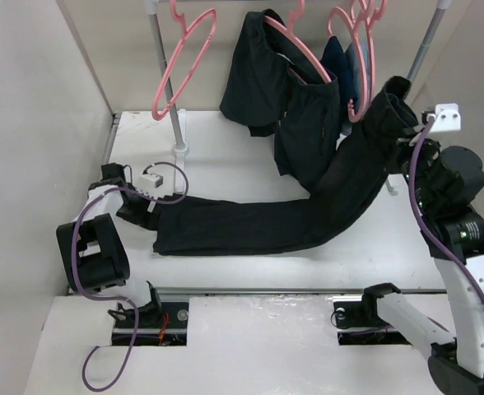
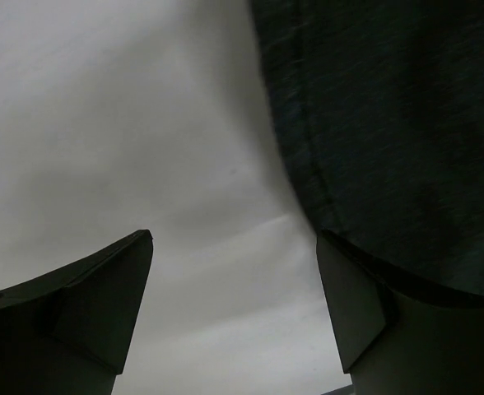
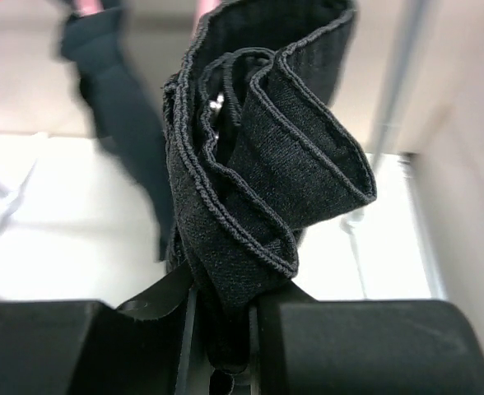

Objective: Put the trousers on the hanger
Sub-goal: Fold the trousers at the center of the board.

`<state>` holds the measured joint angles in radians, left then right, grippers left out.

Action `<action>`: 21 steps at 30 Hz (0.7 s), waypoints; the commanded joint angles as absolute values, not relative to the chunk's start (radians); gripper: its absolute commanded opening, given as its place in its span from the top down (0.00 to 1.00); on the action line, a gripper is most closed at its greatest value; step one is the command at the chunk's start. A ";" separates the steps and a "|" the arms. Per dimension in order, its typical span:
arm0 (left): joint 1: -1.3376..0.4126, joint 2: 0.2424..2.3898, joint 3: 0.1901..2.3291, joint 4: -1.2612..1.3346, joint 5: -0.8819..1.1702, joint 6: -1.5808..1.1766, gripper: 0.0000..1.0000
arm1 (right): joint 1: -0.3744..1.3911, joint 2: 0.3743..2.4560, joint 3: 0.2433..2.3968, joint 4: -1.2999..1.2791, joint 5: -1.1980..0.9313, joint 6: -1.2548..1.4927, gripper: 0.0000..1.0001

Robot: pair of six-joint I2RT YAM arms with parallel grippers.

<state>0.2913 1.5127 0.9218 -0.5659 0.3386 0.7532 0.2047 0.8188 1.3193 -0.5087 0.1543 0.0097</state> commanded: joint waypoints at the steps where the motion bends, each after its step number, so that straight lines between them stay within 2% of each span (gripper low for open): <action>1: 0.236 1.514 0.907 -0.555 0.373 0.635 0.22 | 0.213 0.827 1.377 -0.354 -0.069 0.020 1.00; 5: 0.164 1.546 0.897 -0.537 0.338 0.606 0.23 | 0.222 0.876 1.406 -0.321 -0.207 0.041 1.00; 8: 0.129 1.557 0.897 -0.528 0.313 0.577 0.25 | 0.306 0.952 1.468 -0.321 -0.197 0.026 1.00; 9: 0.129 1.557 0.897 -0.528 0.304 0.577 0.25 | 0.355 0.974 1.486 -0.321 -0.116 0.006 1.00; 12: 0.129 1.554 0.907 -0.528 0.304 0.555 0.25 | 0.761 1.070 1.569 -0.295 0.201 -0.188 1.00; 13: 0.129 1.540 0.891 -0.528 0.304 0.555 0.25 | 1.034 1.092 1.569 -0.199 0.524 -0.271 1.00; 14: 0.129 1.540 0.891 -0.528 0.304 0.555 0.25 | 1.134 1.129 1.569 -0.128 0.673 -0.350 1.00; 16: 0.129 1.531 0.882 -0.528 0.295 0.543 0.25 | 1.204 1.163 1.569 -0.065 0.816 -0.408 1.00; 20: 0.129 1.551 0.922 -0.541 0.262 0.482 0.26 | 1.204 1.239 1.508 0.099 0.819 -0.336 1.00; 21: 0.129 1.563 0.933 -0.541 0.273 0.482 0.26 | 1.204 1.320 1.508 0.119 0.830 -0.318 1.00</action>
